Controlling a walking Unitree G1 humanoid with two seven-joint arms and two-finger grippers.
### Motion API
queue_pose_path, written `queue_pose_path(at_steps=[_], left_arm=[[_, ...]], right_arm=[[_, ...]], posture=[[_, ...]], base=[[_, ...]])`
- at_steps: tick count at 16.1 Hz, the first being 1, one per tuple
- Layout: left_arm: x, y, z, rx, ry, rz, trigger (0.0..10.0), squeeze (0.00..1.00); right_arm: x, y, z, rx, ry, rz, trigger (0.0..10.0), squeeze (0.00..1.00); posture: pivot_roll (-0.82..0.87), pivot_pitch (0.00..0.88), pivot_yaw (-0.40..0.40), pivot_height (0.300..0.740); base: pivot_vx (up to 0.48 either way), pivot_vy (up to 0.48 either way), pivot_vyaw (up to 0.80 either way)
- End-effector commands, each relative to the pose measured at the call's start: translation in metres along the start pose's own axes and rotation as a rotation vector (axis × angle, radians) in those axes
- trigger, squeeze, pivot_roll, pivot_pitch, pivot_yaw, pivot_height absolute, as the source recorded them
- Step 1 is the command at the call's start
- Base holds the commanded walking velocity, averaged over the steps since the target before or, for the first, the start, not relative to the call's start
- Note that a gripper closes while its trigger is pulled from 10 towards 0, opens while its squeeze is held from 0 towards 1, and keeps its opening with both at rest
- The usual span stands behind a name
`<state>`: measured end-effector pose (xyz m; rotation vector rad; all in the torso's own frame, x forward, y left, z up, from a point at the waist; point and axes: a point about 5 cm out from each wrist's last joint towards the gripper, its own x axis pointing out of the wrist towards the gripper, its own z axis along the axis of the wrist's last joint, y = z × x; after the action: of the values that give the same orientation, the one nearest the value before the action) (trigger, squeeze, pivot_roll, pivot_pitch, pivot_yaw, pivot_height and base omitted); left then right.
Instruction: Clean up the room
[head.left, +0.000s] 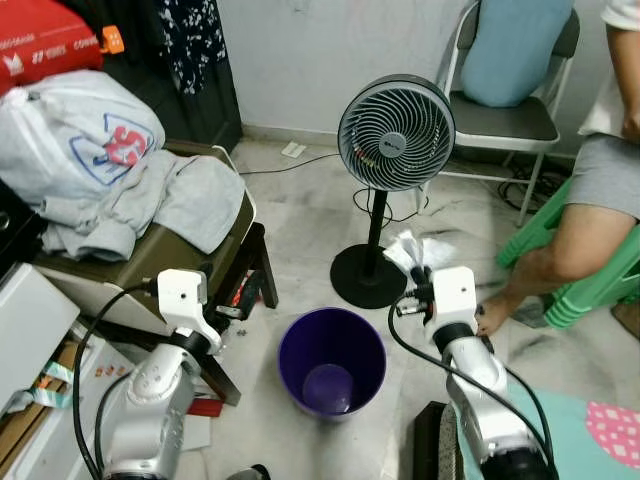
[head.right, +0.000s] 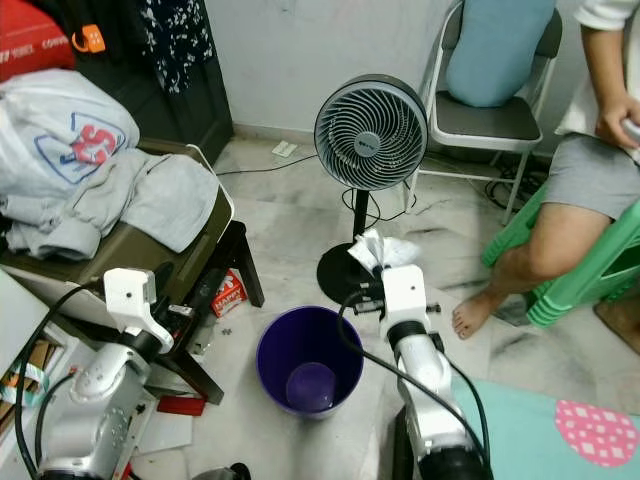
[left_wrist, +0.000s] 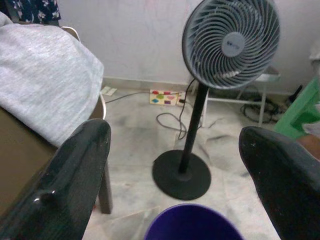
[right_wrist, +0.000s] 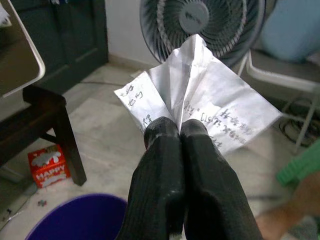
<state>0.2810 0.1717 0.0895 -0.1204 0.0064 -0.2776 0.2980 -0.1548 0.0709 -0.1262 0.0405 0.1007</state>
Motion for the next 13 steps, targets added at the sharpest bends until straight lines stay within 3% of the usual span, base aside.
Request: queue_pose_path(at_steps=[1, 5, 8, 13], left_arm=[[0.000, 0.009, -0.002, -0.002, 0.024, 0.023, 10.0, 0.00], [0.005, 0.020, 0.005, 0.009, -0.007, 0.087, 10.0, 0.00], [-0.004, 0.020, -0.001, 0.019, 0.010, 0.084, 10.0, 0.00], [-0.005, 0.018, -0.001, -0.010, 0.002, 0.103, 10.0, 0.00]], right_arm=[[0.001, 0.001, 0.007, 0.023, -0.027, -0.018, 10.0, 0.00], [0.003, -0.001, 0.014, -0.012, -0.042, 0.017, 10.0, 0.00], [0.003, -0.003, 0.010, -0.003, -0.024, 0.006, 10.0, 0.00], [0.009, -0.002, 0.016, -0.022, -0.028, 0.025, 10.0, 0.00]], posture=[[-0.05, 0.100, 0.065, 0.740], [-0.04, 0.119, 0.039, 0.740], [-0.01, 0.134, 0.047, 0.740], [0.00, 0.156, 0.014, 0.740]], base=[[0.000, 0.000, 0.00], [0.000, 0.000, 0.00], [0.000, 0.000, 0.80], [0.000, 0.000, 0.71]])
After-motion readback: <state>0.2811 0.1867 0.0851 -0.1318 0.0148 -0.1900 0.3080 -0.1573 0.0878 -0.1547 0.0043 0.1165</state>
